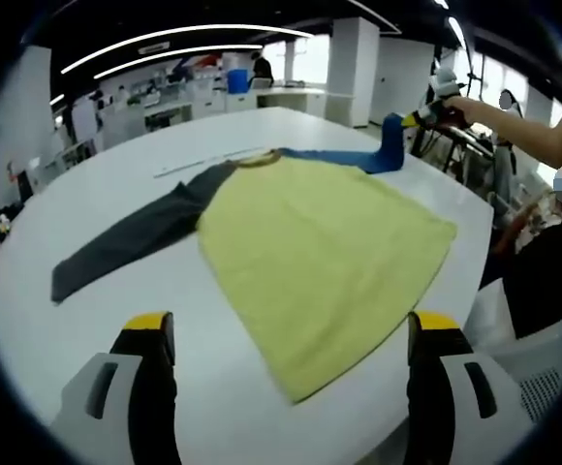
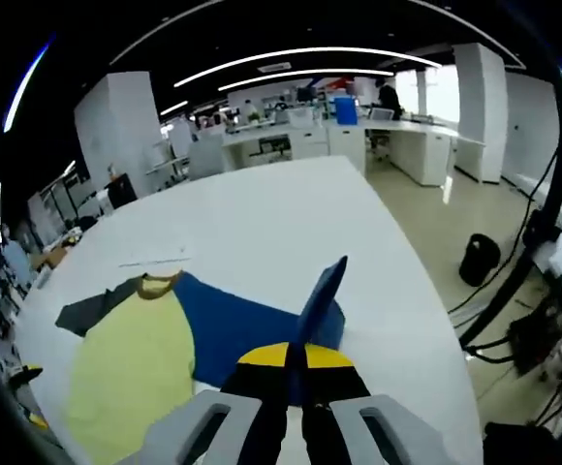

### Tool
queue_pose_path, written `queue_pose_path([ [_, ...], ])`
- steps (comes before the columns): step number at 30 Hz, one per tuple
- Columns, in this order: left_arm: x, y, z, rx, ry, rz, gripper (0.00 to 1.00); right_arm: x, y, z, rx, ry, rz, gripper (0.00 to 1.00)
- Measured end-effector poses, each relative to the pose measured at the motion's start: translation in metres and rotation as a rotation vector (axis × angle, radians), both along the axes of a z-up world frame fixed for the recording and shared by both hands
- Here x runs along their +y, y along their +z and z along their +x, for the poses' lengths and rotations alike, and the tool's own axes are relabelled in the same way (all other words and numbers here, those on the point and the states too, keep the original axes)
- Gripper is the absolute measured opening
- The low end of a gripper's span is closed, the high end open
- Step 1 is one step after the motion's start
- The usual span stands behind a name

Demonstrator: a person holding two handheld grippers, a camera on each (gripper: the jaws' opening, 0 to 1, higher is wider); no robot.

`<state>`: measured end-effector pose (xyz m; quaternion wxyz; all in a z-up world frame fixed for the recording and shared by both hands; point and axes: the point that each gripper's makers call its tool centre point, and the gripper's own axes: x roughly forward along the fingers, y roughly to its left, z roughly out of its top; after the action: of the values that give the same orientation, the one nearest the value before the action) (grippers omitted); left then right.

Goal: Fold the garment on the visible template until the final outline fits inside the template.

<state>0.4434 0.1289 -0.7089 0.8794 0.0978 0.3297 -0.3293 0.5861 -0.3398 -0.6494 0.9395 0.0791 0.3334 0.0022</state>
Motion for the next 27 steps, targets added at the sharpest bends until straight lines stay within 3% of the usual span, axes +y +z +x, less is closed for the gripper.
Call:
queue_pose_path([
  [27,0.002,-0.002,-0.003,0.0,-0.003,-0.006,0.96,0.1,0.007,0.027,-0.02,0.158,0.048,0.0],
])
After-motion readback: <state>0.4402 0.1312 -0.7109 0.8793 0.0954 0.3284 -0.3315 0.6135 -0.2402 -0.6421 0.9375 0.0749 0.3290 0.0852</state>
